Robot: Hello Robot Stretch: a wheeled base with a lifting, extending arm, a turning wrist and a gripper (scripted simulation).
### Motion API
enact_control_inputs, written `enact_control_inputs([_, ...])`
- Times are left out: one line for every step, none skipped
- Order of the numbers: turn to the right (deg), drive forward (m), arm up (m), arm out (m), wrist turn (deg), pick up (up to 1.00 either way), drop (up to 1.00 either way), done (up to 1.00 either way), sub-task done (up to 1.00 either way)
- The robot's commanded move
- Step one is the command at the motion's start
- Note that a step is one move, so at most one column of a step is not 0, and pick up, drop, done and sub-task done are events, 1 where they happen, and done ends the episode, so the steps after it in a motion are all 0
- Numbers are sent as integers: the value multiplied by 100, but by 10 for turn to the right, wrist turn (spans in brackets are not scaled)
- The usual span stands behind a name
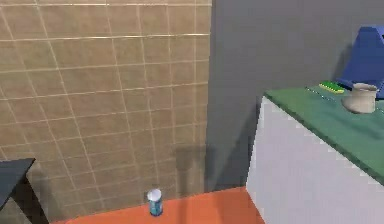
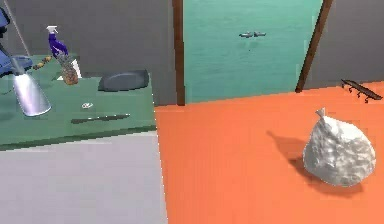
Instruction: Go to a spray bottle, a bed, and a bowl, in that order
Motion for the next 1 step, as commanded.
enact_control_inputs([0, 15, 0, 0, 0, 0, 0, 0, 0])
